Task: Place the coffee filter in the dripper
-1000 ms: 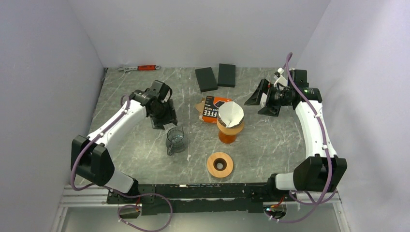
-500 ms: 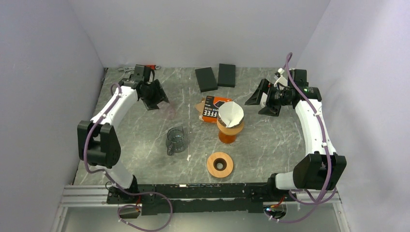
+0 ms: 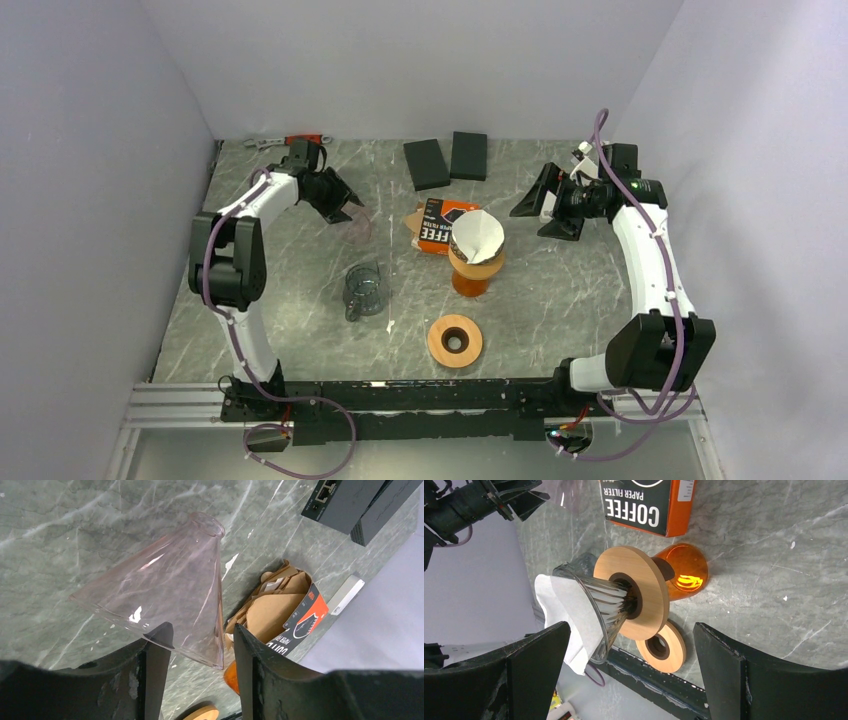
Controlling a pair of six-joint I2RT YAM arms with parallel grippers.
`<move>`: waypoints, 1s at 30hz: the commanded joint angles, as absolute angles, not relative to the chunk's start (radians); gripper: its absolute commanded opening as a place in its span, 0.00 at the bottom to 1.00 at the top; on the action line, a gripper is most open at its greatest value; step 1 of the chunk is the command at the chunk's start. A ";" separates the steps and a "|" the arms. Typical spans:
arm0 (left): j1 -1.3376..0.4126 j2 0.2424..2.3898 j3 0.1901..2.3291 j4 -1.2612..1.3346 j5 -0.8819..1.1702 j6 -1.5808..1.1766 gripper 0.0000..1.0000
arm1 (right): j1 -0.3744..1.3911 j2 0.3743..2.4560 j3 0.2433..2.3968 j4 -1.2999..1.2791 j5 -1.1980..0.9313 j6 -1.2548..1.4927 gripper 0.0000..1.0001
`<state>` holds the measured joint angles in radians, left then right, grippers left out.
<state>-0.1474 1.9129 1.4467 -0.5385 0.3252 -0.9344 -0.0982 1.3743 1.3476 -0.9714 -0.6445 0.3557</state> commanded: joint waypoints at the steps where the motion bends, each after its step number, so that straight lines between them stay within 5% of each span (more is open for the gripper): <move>1: -0.149 1.917 1.513 -0.519 0.329 -0.983 0.53 | -0.111 1.387 1.391 -0.963 -0.656 0.331 1.00; 17: -0.150 1.714 1.503 -0.715 0.191 -0.789 0.70 | -0.155 1.326 1.300 -0.949 -0.539 0.398 1.00; 30: -0.222 1.322 1.305 -0.812 0.322 -0.691 0.70 | -0.180 1.136 0.864 -0.842 -0.664 0.537 1.00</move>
